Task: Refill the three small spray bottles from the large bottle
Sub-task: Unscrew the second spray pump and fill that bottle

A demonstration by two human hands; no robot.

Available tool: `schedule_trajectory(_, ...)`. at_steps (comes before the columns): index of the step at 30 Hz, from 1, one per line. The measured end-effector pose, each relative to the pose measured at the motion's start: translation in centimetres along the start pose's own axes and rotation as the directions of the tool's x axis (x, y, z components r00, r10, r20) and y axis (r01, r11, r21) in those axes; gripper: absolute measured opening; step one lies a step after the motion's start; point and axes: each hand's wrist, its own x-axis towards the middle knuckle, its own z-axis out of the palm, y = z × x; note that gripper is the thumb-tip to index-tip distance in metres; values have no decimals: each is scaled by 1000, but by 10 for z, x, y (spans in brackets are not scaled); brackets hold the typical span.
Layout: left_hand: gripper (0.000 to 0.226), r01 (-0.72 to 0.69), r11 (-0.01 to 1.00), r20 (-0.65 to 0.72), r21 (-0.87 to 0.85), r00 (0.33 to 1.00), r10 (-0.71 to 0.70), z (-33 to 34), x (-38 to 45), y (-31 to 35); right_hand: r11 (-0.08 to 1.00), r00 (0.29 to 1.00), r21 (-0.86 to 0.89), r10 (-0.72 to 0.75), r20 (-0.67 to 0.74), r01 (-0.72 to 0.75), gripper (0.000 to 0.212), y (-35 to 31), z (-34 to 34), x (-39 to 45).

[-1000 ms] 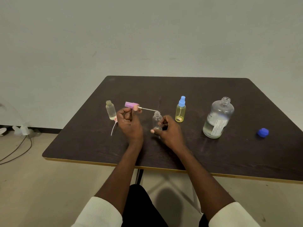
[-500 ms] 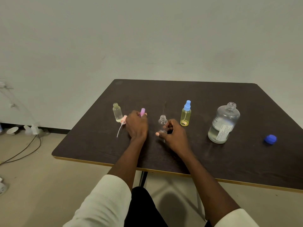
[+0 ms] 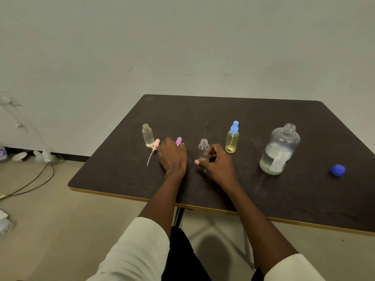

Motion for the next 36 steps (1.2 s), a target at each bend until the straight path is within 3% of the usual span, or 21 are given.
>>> schedule_trajectory(36,31,-30,999,-6,44,1000,30,-2,-5,1,1000,1000,7,10,16,-10,35,-3,-2,-2)
